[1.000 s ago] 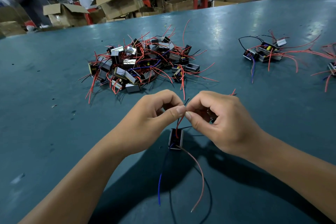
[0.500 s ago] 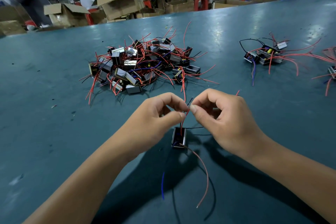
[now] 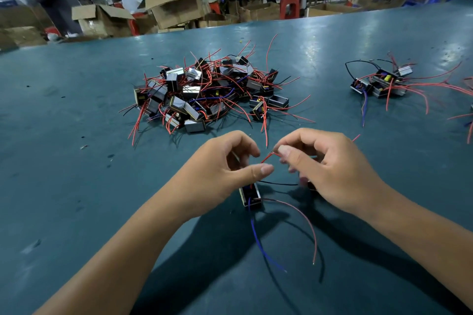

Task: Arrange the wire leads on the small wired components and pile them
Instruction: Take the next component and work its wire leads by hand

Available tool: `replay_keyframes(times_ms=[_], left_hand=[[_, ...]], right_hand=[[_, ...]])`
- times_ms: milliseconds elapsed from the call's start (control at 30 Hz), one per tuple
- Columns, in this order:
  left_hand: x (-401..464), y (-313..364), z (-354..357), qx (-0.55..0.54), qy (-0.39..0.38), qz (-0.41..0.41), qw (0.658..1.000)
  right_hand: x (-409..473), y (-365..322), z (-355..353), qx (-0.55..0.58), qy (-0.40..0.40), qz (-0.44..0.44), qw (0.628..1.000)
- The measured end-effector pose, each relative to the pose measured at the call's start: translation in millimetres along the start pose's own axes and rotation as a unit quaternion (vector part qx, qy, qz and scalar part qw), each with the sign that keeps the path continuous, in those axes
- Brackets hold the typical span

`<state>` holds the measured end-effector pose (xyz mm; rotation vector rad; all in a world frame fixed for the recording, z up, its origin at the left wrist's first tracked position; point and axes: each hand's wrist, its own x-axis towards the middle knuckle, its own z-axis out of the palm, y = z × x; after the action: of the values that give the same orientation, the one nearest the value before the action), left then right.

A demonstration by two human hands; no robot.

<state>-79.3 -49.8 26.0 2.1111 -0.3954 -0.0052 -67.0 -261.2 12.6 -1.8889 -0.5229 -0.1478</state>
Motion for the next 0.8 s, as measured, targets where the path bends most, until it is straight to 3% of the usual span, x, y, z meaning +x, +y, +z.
replay_keyframes(times_ms=[100, 233, 433, 633, 800], left_hand=[[-4, -2, -2, 0.128, 0.037, -0.034, 0.99], [-8, -2, 5, 0.285, -0.005, -0.085, 0.955], [-8, -3, -11, 0.221, -0.141, -0.089, 0.961], [-7, -3, -31, 0.26, -0.154, -0.059, 0.951], [-7, -5, -33, 0.271, -0.159, -0.029, 0.949]], right_hand=[[7, 4, -13, 0.012, 0.027, -0.001, 1.0], [13, 12, -22, -0.032, 0.044, 0.001, 0.999], [13, 16, -25, -0.162, -0.078, 0.029, 0.983], [10, 11, -28, -0.184, -0.194, 0.024, 0.963], [9, 8, -24, -0.176, -0.218, 0.018, 0.96]])
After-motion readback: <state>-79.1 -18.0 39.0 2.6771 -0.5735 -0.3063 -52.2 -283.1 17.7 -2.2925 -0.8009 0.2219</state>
